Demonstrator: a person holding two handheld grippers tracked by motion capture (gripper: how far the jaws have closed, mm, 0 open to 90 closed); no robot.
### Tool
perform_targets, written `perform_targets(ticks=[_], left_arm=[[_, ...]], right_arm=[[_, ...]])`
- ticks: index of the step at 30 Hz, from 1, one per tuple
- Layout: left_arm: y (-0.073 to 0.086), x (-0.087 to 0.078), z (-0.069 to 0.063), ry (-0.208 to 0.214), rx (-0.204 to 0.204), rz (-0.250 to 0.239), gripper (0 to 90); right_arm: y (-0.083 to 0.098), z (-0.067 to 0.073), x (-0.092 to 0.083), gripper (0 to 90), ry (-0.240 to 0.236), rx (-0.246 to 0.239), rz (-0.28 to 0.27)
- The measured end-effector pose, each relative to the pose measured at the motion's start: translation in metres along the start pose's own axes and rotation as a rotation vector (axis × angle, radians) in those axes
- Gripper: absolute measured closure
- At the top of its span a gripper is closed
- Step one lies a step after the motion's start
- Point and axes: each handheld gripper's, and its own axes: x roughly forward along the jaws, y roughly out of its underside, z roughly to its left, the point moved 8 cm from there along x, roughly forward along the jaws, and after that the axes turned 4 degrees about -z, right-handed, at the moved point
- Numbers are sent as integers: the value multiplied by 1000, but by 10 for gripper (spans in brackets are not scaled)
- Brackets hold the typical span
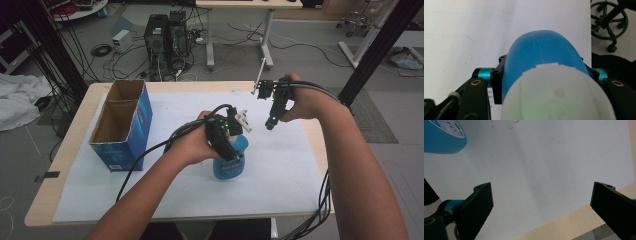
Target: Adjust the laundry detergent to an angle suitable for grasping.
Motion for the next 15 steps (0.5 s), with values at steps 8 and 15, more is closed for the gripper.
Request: perform_targets(ticks=[8, 15], left_arm=[[7, -7, -7, 55, 128, 12, 388], [14, -12, -7, 83, 202, 22, 388]], right_arm=[[0, 2, -2, 37, 3, 4, 0], [3, 4, -5, 37, 5, 3, 2]])
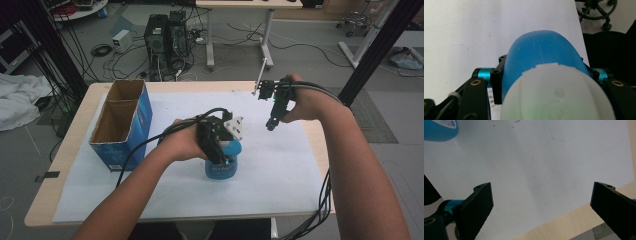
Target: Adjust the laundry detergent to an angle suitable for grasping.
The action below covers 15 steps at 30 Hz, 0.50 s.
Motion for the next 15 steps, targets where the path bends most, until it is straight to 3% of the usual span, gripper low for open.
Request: perform_targets(ticks=[9, 10, 15], left_arm=[[11, -6, -1, 49, 53, -11, 387], [14, -8, -4, 79, 67, -20, 387], [20, -11, -10, 142, 108, -37, 387]], right_arm=[[0, 1, -2, 37, 2, 1, -10], [0, 1, -2, 37, 1, -2, -8], [-4, 4, 0, 37, -2, -15, -5]])
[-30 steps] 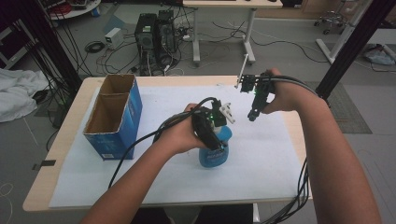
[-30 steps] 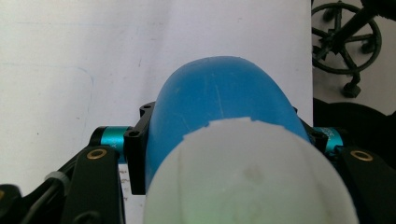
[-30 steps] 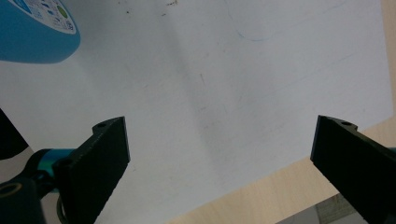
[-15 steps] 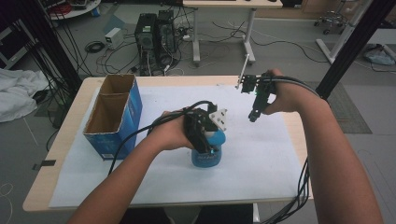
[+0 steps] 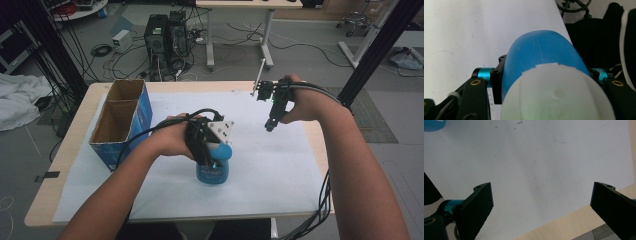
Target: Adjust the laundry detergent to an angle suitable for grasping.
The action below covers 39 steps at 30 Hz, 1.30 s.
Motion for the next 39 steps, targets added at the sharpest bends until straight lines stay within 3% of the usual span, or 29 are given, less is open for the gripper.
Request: perform_targets(ticks=[5, 8, 11, 12, 19, 22, 31, 39], left_arm=[[6, -6, -3, 26, 15, -16, 387], [9, -8, -5, 37, 47, -15, 387], [9, -8, -5, 37, 47, -15, 387], [17, -7, -3, 37, 97, -4, 387], [25, -5, 2, 56, 138, -13, 387], [27, -3, 3, 68, 179, -30, 387], [30, 5, 1, 129, 205, -63, 387], [34, 11, 0, 146, 207, -55, 387]], right_arm=[[-1, 2, 1, 37, -2, 1, 6], [-2, 2, 1, 37, -3, -4, 6], [-2, 2, 1, 37, -2, -3, 9], [-3, 2, 2, 37, -2, 0, 10], [-5, 3, 3, 37, -5, -10, 8], [-5, 4, 4, 37, -5, -6, 13], [-6, 5, 5, 37, -4, -11, 15], [-7, 5, 6, 37, -5, -13, 14]])
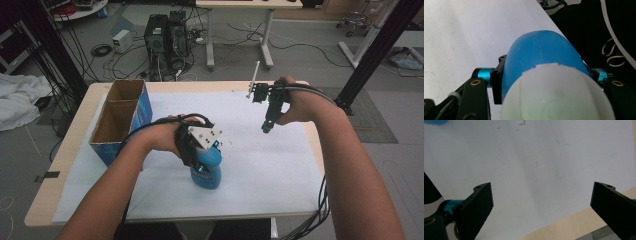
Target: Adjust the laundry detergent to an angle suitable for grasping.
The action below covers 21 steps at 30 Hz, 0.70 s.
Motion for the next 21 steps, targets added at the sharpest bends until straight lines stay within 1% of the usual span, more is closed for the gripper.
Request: perform_targets(ticks=[5, 6, 7, 12, 13, 14, 16, 17, 18, 21], left_arm=[[4, 4, 1, -3, -4, -2, 387], [6, 7, 0, -3, -11, 2, 387], [6, 7, 1, -2, -12, -13, 387], [5, 8, 0, 0, -5, -22, 386], [5, 8, 0, -3, -17, -15, 386], [5, 8, 0, -4, -11, -14, 385], [6, 8, 0, -6, -21, -7, 384], [6, 8, 0, -9, -38, -6, 384], [6, 8, 0, -9, -44, -3, 383], [5, 8, 0, -15, -48, -2, 382]], right_arm=[[0, 0, 1, 37, 0, 2, 2], [1, 0, 2, 37, 1, 6, 2], [1, 0, 2, 37, -1, 6, 2], [1, 0, 4, 37, -2, 3, 2], [1, 0, 4, 37, -2, 7, 3], [1, 1, 4, 37, -2, 8, 3], [1, 1, 4, 37, -3, 6, 2], [1, 1, 4, 37, -3, 7, 3], [1, 1, 4, 37, -3, 7, 3], [2, 1, 4, 37, -3, 10, 10]])
